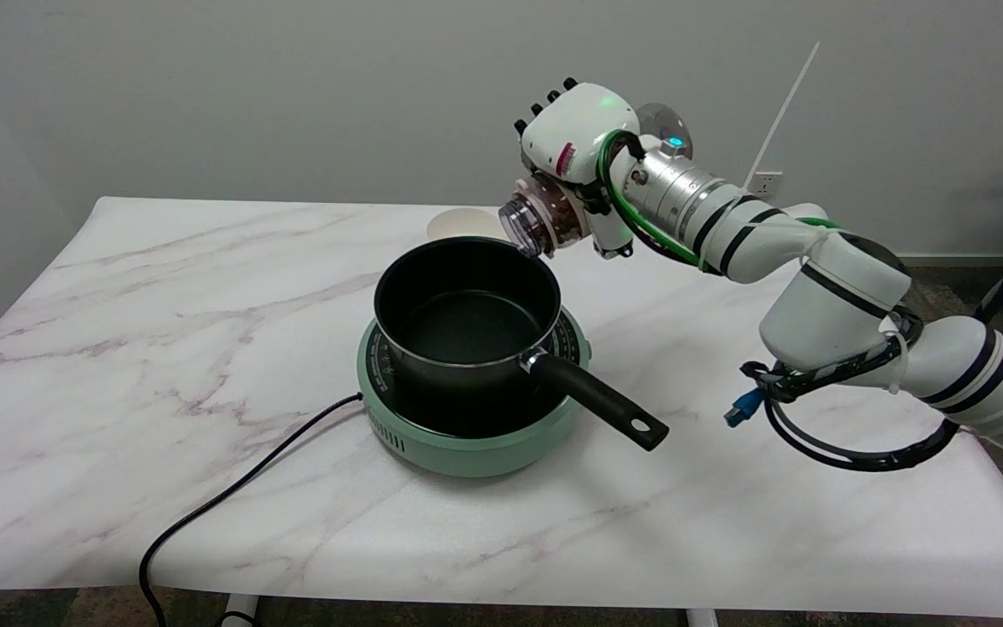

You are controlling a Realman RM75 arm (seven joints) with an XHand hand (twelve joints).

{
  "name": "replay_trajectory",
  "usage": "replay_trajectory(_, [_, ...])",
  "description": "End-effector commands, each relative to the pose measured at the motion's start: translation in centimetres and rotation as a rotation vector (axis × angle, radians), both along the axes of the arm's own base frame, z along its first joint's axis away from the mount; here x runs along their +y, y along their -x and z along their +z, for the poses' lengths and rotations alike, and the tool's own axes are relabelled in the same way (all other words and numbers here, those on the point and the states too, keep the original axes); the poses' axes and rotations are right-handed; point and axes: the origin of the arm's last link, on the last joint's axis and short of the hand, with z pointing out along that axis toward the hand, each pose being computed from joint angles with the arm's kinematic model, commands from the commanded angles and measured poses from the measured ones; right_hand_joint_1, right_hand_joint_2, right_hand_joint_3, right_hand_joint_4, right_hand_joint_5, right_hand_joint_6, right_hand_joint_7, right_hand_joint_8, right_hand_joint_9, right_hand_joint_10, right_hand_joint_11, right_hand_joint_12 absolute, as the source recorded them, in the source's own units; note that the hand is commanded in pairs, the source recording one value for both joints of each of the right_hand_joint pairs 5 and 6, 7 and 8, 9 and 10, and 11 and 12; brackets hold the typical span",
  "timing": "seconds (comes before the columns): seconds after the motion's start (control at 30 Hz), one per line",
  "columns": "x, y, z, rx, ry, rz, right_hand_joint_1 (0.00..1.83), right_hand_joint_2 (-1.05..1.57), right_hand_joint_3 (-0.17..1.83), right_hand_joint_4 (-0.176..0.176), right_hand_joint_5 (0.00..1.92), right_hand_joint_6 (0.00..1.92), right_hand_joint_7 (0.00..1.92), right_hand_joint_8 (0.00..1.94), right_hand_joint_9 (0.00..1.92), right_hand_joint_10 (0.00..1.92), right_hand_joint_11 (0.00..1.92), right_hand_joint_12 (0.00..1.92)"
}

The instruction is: Pour the contents of the bottle into the soup pot.

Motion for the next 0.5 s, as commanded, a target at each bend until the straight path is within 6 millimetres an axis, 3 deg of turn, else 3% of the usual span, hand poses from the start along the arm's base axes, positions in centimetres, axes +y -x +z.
replay_trajectory(0.03, [0.5,-1.5,-2.3,-0.035,-0.129,0.059,1.49,0.07,1.15,0.000,1.43,1.43,1.19,1.19,1.07,1.07,0.85,0.85])
replay_trajectory(0.5, [0.5,-2.4,-4.0,0.023,-0.183,0.104,1.51,0.04,1.19,0.000,1.42,1.42,1.20,1.20,1.07,1.07,0.85,0.85])
